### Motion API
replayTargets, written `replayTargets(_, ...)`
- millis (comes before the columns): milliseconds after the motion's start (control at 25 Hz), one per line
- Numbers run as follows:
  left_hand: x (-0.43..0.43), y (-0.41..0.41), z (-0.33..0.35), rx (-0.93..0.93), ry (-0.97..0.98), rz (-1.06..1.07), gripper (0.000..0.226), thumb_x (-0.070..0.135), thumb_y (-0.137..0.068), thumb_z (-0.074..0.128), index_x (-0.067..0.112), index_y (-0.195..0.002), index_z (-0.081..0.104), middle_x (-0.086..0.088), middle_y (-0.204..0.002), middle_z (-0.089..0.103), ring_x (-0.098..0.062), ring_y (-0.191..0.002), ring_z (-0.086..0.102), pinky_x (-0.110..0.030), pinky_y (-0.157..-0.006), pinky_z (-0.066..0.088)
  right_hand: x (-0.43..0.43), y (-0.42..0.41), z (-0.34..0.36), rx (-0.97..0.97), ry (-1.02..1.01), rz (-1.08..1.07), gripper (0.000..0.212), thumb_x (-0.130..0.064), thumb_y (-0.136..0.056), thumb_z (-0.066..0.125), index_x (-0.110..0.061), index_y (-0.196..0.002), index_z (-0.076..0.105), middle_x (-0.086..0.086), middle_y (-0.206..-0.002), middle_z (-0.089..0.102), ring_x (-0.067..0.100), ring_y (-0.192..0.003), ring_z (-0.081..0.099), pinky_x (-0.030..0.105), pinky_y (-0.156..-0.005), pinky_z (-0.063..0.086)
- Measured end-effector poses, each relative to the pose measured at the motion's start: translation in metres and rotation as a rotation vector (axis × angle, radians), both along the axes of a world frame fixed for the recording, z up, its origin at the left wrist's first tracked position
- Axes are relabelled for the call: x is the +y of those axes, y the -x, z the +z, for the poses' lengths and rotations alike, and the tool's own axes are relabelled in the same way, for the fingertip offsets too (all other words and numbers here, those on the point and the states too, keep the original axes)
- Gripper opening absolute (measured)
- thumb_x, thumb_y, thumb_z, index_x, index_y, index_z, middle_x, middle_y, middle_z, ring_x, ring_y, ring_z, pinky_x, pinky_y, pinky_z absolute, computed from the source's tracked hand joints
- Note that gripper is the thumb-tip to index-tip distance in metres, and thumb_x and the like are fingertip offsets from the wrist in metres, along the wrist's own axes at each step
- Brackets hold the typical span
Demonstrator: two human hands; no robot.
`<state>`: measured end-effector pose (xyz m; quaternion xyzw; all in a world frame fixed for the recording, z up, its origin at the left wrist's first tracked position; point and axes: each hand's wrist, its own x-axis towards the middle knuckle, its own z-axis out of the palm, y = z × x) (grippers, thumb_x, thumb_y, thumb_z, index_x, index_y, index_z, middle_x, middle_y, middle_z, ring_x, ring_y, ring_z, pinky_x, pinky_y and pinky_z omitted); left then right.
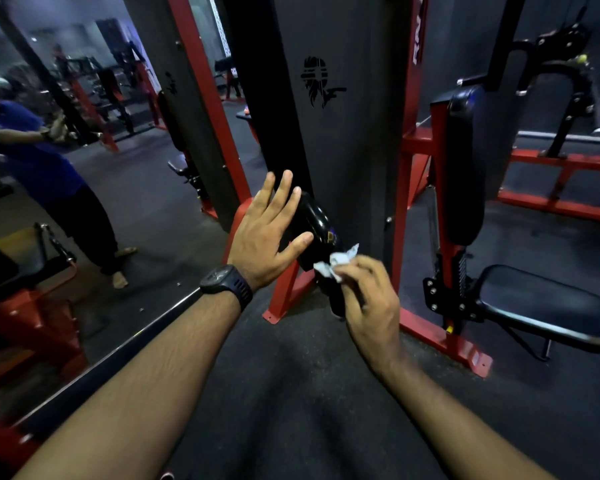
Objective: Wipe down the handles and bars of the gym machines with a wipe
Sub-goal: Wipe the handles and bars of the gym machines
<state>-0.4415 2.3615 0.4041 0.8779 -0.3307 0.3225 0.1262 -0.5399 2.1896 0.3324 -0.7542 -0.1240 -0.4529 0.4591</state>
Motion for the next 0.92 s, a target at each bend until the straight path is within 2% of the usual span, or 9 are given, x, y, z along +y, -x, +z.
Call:
replayTargets(80,-0.001,0.002,0.000,0.001,0.028,-0.012,0.068,0.048,-0.095,0.043,0.006,-0.149,0.034,-0.005,-0.160,0.013,-0.023,-0.150,0.004,-0.051,-0.118,0.024,0.002,-0.002,0.012,0.019,-0.105,0.037,0.017,0.005,-0.085,0.060,-0.003,-0.097,0.069,0.000,-0.106,0.062,0.001,-0.104,0.057,0.016,-0.091,0.044)
replayTargets(160,-0.001,0.004,0.000,0.014,0.052,-0.024,0.068,0.047,-0.095,0.043,0.007,-0.149,0.034,-0.005,-0.160,0.014,-0.024,-0.150,0.006,-0.049,-0.119,0.022,-0.003,-0.010,0.019,0.089,-0.193,0.087,0.018,0.006,-0.088,0.060,-0.005,-0.099,0.068,-0.002,-0.102,0.066,0.002,-0.101,0.060,0.016,-0.088,0.044)
replayTargets(320,0.004,0.008,-0.004,0.014,0.053,-0.009,0.067,0.048,-0.095,0.042,0.010,-0.150,0.032,-0.004,-0.161,0.016,-0.024,-0.151,0.005,-0.052,-0.118,0.021,-0.003,-0.008,0.007,0.305,-0.290,0.188,0.014,-0.008,-0.094,0.058,-0.015,-0.102,0.066,-0.013,-0.095,0.067,-0.002,-0.089,0.061,0.020,-0.078,0.046)
replayTargets(440,0.006,0.011,-0.006,0.033,0.070,-0.011,0.069,0.050,-0.094,0.042,0.011,-0.151,0.031,-0.002,-0.161,0.016,-0.022,-0.151,0.003,-0.052,-0.118,0.021,-0.005,-0.019,0.013,0.310,-0.379,0.292,0.017,-0.008,-0.095,0.058,-0.018,-0.104,0.068,-0.011,-0.101,0.070,0.001,-0.098,0.064,0.019,-0.085,0.049)
replayTargets(560,0.009,0.016,-0.005,0.045,0.057,0.004,0.077,0.057,-0.091,0.043,0.010,-0.150,0.031,-0.001,-0.160,0.015,-0.023,-0.151,0.003,-0.049,-0.120,0.017,0.002,-0.011,-0.008,0.396,-0.362,0.292,0.018,-0.009,-0.095,0.057,-0.017,-0.106,0.070,-0.009,-0.103,0.071,0.005,-0.100,0.065,0.031,-0.088,0.052)
replayTargets(640,0.008,0.019,-0.005,0.046,0.061,0.008,0.080,0.059,-0.089,0.045,0.009,-0.150,0.032,-0.002,-0.160,0.016,-0.024,-0.151,0.005,-0.043,-0.121,0.014,0.005,-0.005,-0.016,0.379,-0.395,0.243,0.017,-0.008,-0.094,0.059,-0.014,-0.104,0.071,-0.006,-0.101,0.071,0.008,-0.099,0.066,0.036,-0.088,0.054)
replayTargets(720,0.007,0.020,-0.006,0.052,0.080,0.012,0.079,0.058,-0.089,0.045,0.008,-0.150,0.032,-0.002,-0.160,0.018,-0.024,-0.150,0.006,-0.038,-0.121,0.012,0.007,-0.006,-0.011,0.304,-0.418,0.221,0.015,-0.007,-0.093,0.059,-0.012,-0.102,0.070,-0.003,-0.102,0.070,0.008,-0.100,0.065,0.028,-0.089,0.052)
replayTargets(920,0.008,0.025,-0.007,0.048,0.089,-0.001,0.075,0.056,-0.092,0.044,0.011,-0.150,0.031,-0.001,-0.158,0.027,-0.023,-0.150,0.009,-0.047,-0.120,0.020,0.017,0.006,-0.015,0.306,-0.462,0.152,0.016,-0.003,-0.091,0.061,-0.017,-0.096,0.070,-0.004,-0.096,0.069,0.002,-0.094,0.063,0.022,-0.082,0.050)
